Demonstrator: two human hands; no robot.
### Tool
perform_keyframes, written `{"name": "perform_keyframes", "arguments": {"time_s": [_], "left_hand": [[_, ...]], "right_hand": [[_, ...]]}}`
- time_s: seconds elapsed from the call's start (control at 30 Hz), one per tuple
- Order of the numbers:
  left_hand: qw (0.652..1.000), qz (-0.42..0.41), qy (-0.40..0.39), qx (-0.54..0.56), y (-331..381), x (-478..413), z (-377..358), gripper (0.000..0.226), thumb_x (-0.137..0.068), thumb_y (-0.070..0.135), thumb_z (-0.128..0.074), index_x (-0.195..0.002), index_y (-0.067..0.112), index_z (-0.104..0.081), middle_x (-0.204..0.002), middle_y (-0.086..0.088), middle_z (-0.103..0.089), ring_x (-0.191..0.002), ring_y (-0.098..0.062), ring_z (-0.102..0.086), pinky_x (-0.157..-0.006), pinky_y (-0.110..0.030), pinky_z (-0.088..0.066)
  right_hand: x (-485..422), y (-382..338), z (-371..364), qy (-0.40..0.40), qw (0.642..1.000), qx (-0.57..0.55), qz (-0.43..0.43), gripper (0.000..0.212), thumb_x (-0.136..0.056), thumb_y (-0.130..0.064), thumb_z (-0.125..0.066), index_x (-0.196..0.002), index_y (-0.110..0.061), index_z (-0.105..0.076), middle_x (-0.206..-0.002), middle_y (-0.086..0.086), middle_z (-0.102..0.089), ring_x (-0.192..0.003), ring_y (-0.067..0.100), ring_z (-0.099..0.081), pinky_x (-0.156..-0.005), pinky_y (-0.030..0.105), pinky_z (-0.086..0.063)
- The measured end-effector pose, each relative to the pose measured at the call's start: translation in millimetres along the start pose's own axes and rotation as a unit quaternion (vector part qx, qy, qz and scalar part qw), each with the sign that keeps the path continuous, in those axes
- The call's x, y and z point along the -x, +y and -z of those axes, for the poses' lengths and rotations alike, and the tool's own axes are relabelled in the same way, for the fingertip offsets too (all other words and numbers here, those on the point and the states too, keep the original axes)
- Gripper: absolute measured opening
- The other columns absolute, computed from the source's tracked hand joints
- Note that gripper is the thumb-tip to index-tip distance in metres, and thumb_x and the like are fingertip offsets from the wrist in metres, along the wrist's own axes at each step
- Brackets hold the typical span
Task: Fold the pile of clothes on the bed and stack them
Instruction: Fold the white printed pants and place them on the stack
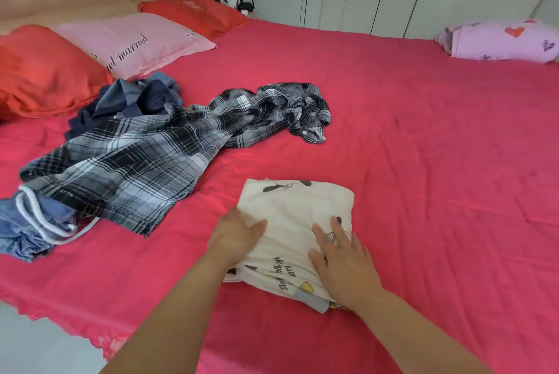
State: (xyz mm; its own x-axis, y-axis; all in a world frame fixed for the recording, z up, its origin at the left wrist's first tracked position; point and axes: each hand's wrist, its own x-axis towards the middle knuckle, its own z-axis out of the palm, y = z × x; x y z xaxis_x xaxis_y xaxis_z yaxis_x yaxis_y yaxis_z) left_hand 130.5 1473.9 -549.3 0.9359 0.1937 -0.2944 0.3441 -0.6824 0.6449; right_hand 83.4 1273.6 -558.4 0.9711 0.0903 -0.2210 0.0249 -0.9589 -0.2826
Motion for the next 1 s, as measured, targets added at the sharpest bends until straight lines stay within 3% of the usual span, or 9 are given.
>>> {"name": "perform_keyframes", "arguments": {"time_s": [0.1,0.17,0.23,0.33,0.4,0.47,0.63,0.9,1.0], "left_hand": [[1.0,0.001,-0.009,0.02,2,-5,5,0.062,-0.08,0.05,-0.062,-0.125,0.008,-0.052,-0.124,-0.009,-0.059,-0.114,-0.028,-0.055,-0.089,-0.03,-0.044],[0.993,0.044,-0.019,0.106,4,-5,10,0.064,-0.081,0.048,-0.064,-0.125,0.004,-0.05,-0.123,-0.008,-0.057,-0.111,-0.028,-0.056,-0.082,-0.03,-0.043],[0.972,0.08,-0.045,0.218,6,1,13,0.061,-0.08,0.037,-0.069,-0.123,-0.001,-0.051,-0.116,-0.013,-0.06,-0.101,-0.029,-0.061,-0.077,-0.032,-0.047],[0.955,0.064,-0.088,0.275,12,14,12,0.039,-0.079,0.017,-0.073,-0.111,-0.002,-0.061,-0.097,-0.017,-0.068,-0.078,-0.026,-0.065,-0.062,-0.03,-0.051],[0.961,0.03,-0.073,0.264,21,21,7,0.032,-0.079,0.014,-0.073,-0.107,0.0,-0.064,-0.096,-0.016,-0.069,-0.081,-0.027,-0.065,-0.069,-0.033,-0.053],[0.964,-0.005,-0.061,0.26,37,30,-3,0.03,-0.079,0.017,-0.073,-0.105,0.004,-0.065,-0.098,-0.014,-0.07,-0.087,-0.028,-0.066,-0.079,-0.04,-0.054],[0.953,-0.078,-0.079,0.282,113,67,-51,0.027,-0.08,0.022,-0.072,-0.1,0.01,-0.058,-0.096,-0.006,-0.066,-0.091,-0.027,-0.062,-0.075,-0.035,-0.049],[0.921,-0.149,-0.217,0.287,240,137,-171,0.027,-0.079,0.022,-0.072,-0.101,0.013,-0.06,-0.101,-0.01,-0.068,-0.092,-0.028,-0.064,-0.086,-0.047,-0.051],[0.903,-0.143,-0.278,0.295,277,171,-219,0.05,-0.055,0.037,-0.078,-0.098,0.015,-0.061,-0.099,-0.009,-0.069,-0.093,-0.029,-0.065,-0.089,-0.051,-0.05]], "right_hand": [[-3,3,0,0.072,0.991,-0.115,-0.011,0.062,-0.093,-0.047,-0.04,-0.147,-0.035,-0.012,-0.157,0.0,0.001,-0.143,0.027,-0.012,-0.114,0.04,-0.02],[-2,4,9,0.14,0.947,-0.274,-0.096,0.075,-0.087,-0.04,-0.057,-0.148,-0.023,-0.016,-0.153,0.008,-0.016,-0.14,0.024,-0.02,-0.109,0.035,-0.027],[0,10,16,0.11,0.896,-0.377,-0.206,0.078,-0.082,-0.037,-0.066,-0.143,-0.007,-0.027,-0.14,0.012,-0.039,-0.129,0.026,-0.039,-0.1,0.034,-0.038],[5,19,21,0.027,0.846,-0.478,-0.236,0.041,-0.076,-0.027,-0.072,-0.107,-0.003,-0.062,-0.108,0.012,-0.066,-0.097,0.026,-0.064,-0.084,0.04,-0.054],[10,27,33,0.025,0.82,-0.524,-0.227,0.028,-0.074,-0.02,-0.071,-0.097,-0.005,-0.066,-0.098,0.013,-0.07,-0.087,0.027,-0.067,-0.078,0.042,-0.057],[17,42,51,0.049,0.813,-0.535,-0.225,0.027,-0.073,-0.017,-0.068,-0.098,-0.008,-0.063,-0.097,0.011,-0.069,-0.079,0.025,-0.068,-0.069,0.037,-0.058],[57,113,110,0.12,0.825,-0.508,-0.216,0.025,-0.076,-0.015,-0.063,-0.1,-0.007,-0.061,-0.079,0.001,-0.068,-0.06,0.014,-0.06,-0.045,0.021,-0.047],[157,269,178,0.241,0.817,-0.449,-0.27,0.01,-0.078,-0.015,-0.061,-0.087,-0.013,-0.062,-0.073,-0.003,-0.066,-0.067,0.016,-0.06,-0.051,0.024,-0.049],[192,327,188,0.265,0.807,-0.434,-0.299,0.006,-0.078,-0.014,-0.062,-0.084,-0.015,-0.061,-0.079,0.0,-0.065,-0.074,0.017,-0.06,-0.048,0.021,-0.047]]}}
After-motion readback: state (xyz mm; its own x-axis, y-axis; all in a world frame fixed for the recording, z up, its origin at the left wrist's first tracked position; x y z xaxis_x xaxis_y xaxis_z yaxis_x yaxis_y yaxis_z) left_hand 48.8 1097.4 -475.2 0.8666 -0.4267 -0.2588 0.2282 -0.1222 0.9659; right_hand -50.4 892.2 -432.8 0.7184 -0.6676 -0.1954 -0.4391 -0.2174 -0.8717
